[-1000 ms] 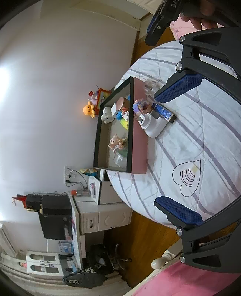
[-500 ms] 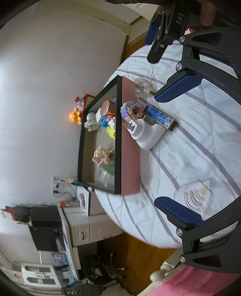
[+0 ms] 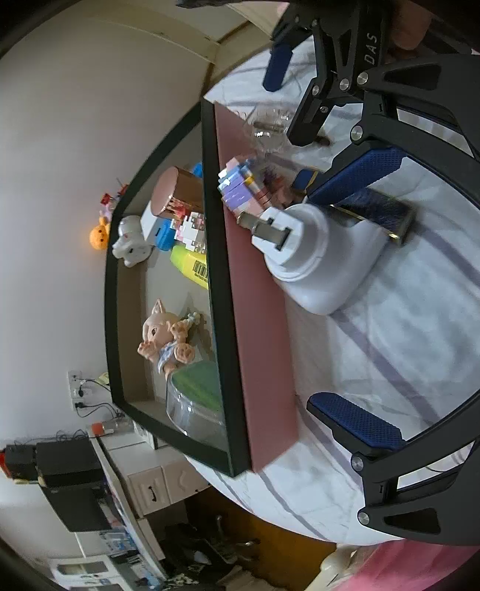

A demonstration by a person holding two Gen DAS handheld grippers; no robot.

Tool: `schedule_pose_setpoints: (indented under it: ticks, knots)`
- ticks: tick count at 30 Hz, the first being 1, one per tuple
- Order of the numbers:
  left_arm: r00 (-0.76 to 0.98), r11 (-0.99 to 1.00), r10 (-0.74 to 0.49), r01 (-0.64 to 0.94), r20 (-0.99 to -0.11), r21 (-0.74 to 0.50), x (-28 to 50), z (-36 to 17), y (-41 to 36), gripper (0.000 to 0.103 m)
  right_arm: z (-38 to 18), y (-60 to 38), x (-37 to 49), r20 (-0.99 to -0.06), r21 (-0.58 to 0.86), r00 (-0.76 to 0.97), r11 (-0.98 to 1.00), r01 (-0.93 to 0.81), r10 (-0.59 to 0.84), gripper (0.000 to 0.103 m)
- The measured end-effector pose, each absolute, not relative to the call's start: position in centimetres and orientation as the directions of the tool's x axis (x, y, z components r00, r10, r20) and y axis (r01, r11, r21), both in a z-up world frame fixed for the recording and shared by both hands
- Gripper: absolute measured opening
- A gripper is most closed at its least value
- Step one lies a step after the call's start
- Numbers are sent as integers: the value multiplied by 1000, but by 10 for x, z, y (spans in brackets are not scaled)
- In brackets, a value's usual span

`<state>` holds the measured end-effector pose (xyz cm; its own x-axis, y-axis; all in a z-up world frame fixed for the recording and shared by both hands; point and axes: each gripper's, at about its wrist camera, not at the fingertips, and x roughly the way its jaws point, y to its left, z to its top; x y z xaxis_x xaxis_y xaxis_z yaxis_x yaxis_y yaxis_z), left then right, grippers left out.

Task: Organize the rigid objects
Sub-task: 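Grasp the white plug adapter with left tool while right tool grasps the clear glass jar, then carry the adapter and jar into the pink box and open both tools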

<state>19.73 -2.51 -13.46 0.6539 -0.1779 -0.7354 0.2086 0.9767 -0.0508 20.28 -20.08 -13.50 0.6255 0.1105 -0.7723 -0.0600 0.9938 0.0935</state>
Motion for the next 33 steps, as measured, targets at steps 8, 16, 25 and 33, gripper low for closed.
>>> schedule_pose_setpoints:
  ticks: [8, 16, 25, 33]
  knots:
    - [612, 949, -294, 277, -734, -149, 206, -139, -26, 50, -136, -188, 203, -778, 48, 618, 992, -115, 110, 64]
    - [665, 955, -290, 251, -689, -159, 184, -126, -13, 50, -127, -189, 186, -756, 78, 639, 990, -120, 137, 64]
    - [695, 958, -284, 226, -661, -175, 151, -113, 7, 50, -113, -189, 155, -727, 124, 662, 983, -134, 182, 64]
    - [722, 962, -274, 203, -635, -184, 130, -101, 25, 50, -92, -178, 133, -692, 129, 690, 977, -169, 211, 64]
